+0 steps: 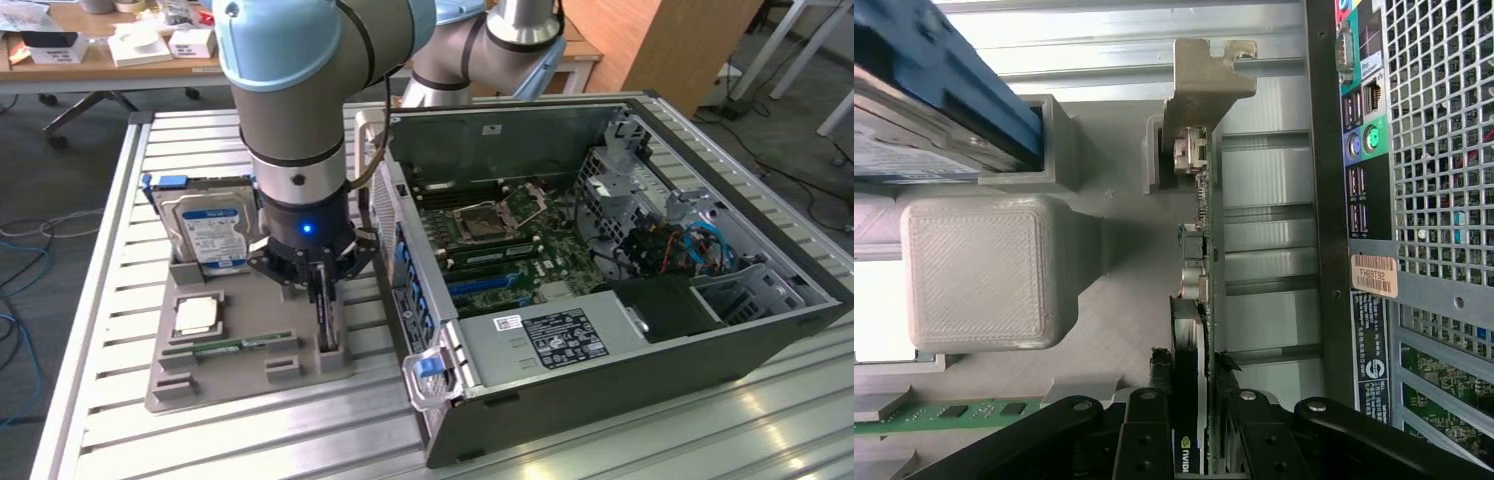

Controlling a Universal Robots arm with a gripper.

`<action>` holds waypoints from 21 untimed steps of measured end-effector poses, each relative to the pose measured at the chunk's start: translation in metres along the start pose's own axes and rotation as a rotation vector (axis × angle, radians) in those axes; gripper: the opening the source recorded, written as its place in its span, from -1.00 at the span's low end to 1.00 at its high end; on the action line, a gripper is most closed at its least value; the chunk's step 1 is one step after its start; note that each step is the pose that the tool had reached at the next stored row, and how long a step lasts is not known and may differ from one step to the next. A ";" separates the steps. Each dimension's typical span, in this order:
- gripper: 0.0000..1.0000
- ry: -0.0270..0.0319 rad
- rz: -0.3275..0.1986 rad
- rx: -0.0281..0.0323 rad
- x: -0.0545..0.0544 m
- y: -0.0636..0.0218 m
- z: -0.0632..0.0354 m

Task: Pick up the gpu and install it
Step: 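Pick up the gpu and move the gpu toward the slot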

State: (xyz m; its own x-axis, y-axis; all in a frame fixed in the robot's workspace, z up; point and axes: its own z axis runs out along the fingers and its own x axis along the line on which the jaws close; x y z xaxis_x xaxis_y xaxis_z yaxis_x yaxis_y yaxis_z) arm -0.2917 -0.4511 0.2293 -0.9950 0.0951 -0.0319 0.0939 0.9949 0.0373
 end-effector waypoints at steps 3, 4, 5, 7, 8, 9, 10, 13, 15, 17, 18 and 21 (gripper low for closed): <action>-0.47 0.0000 0.000 0.0000 0.000 0.0000 0.0000; -0.47 0.0000 0.000 0.0000 0.000 0.0000 0.0000; -0.47 0.0000 0.000 0.0000 0.000 0.0000 0.0000; -0.47 0.0000 0.000 0.0000 0.000 0.0000 0.0000; -0.47 0.0000 0.000 0.0000 0.000 0.0000 0.0000; -0.47 0.0000 -0.001 0.0000 0.000 0.0000 0.0000; -0.47 0.0003 -0.008 -0.0003 0.000 0.0000 0.0000; -0.47 0.0014 -0.036 -0.0011 0.000 0.0000 0.0000; -0.47 0.0015 -0.042 -0.0014 0.000 0.0000 0.0001; -0.47 0.0016 -0.042 -0.0014 0.000 0.0000 0.0001; -0.47 0.0016 -0.042 -0.0014 0.000 0.0000 0.0001; -0.47 0.0015 -0.042 -0.0015 0.000 0.0001 -0.0013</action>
State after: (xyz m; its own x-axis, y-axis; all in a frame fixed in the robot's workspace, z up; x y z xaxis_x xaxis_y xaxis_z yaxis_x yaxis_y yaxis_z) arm -0.2917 -0.4510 0.2306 -0.9981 0.0531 -0.0320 0.0519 0.9979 0.0374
